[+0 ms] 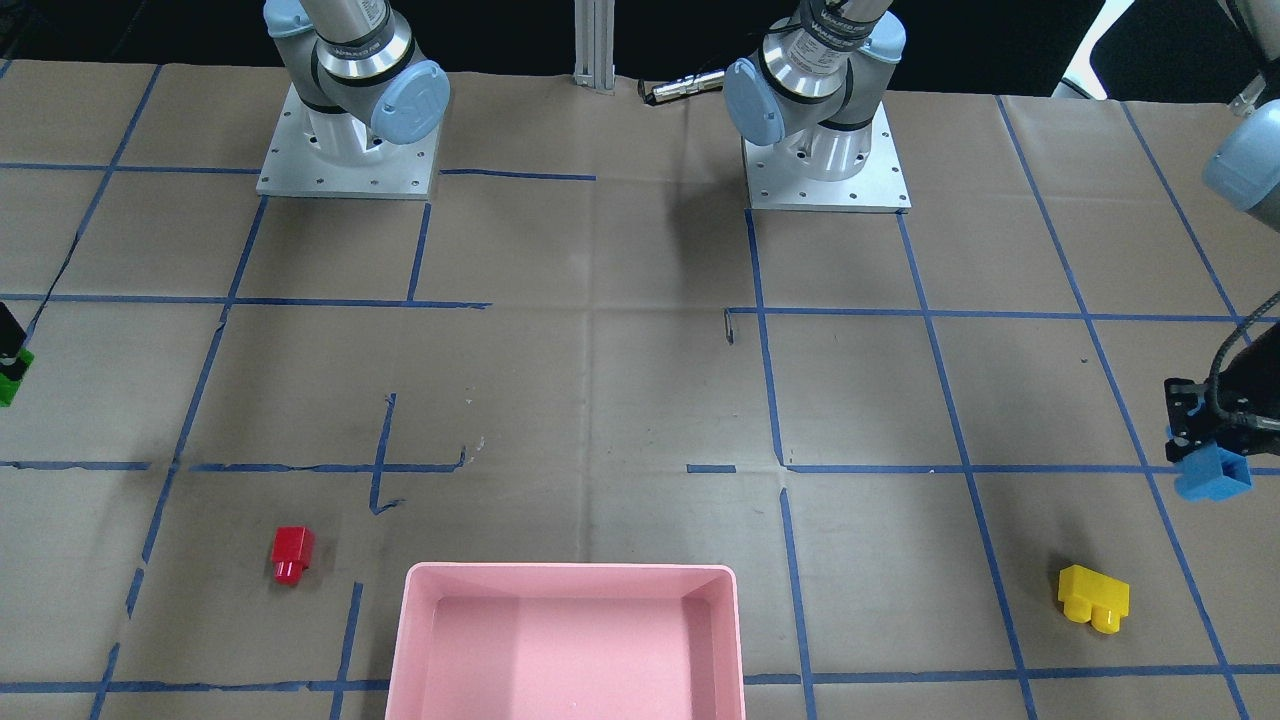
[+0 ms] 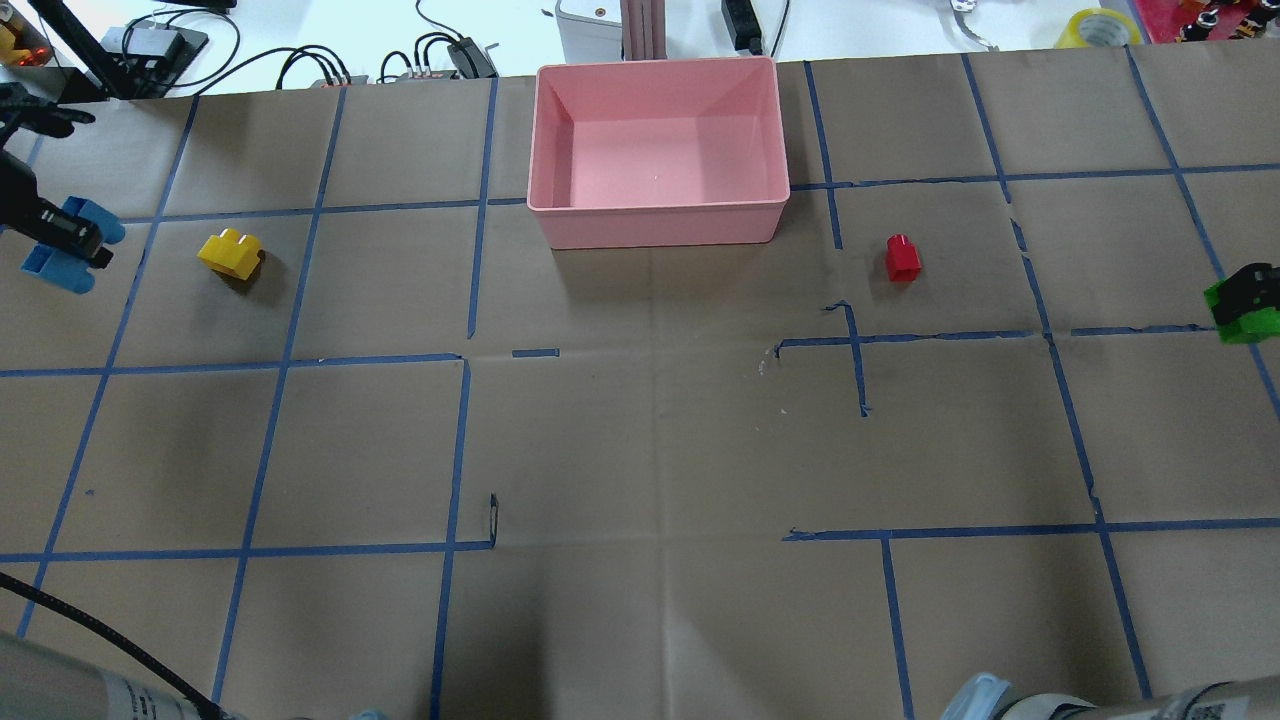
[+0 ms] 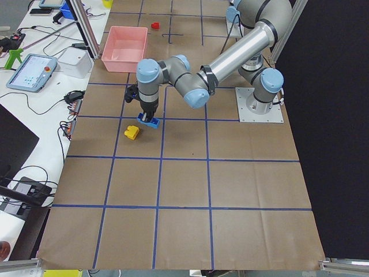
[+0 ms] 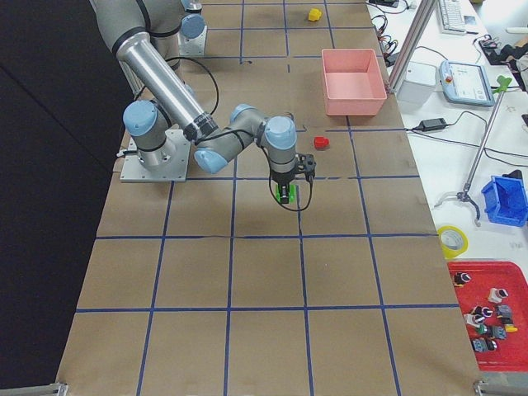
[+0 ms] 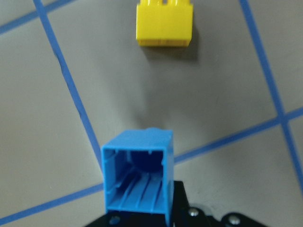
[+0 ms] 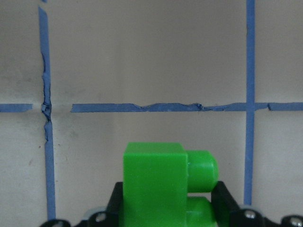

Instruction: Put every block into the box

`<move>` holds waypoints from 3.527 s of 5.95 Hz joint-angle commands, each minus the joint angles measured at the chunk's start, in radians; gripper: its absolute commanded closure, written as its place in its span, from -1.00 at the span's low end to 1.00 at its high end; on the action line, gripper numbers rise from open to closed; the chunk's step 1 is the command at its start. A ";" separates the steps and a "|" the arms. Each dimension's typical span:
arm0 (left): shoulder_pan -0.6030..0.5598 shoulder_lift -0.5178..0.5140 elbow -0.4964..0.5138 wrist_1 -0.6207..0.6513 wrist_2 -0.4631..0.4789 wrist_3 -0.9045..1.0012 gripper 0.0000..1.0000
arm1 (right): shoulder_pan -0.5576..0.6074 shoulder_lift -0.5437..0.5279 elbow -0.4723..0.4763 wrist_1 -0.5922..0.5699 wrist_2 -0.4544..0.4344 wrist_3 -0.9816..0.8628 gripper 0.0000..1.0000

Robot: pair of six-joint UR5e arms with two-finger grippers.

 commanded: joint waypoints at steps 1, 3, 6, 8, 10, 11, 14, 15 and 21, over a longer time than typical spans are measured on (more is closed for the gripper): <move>-0.202 -0.060 0.152 -0.054 -0.011 -0.331 1.00 | 0.109 -0.023 -0.190 0.148 -0.025 0.004 0.92; -0.417 -0.173 0.345 -0.127 -0.031 -0.715 1.00 | 0.245 -0.020 -0.257 0.259 -0.061 0.150 0.91; -0.652 -0.354 0.528 -0.134 -0.080 -1.102 1.00 | 0.412 -0.014 -0.258 0.254 0.003 0.369 0.91; -0.657 -0.446 0.527 -0.047 -0.118 -1.107 1.00 | 0.505 0.013 -0.260 0.241 0.094 0.494 0.91; -0.682 -0.488 0.521 0.010 -0.122 -1.168 0.96 | 0.586 0.079 -0.273 0.110 0.198 0.646 0.91; -0.683 -0.499 0.521 0.024 -0.114 -1.173 -0.22 | 0.617 0.098 -0.301 0.082 0.211 0.667 0.89; -0.677 -0.450 0.532 0.029 -0.122 -1.239 -1.00 | 0.660 0.187 -0.391 0.042 0.350 0.670 0.88; -0.633 -0.379 0.529 -0.009 -0.117 -1.201 -1.00 | 0.686 0.242 -0.459 0.040 0.409 0.672 0.88; -0.177 -0.191 0.457 -0.278 -0.031 -0.548 -1.00 | 0.804 0.512 -0.640 -0.142 0.432 0.655 -0.50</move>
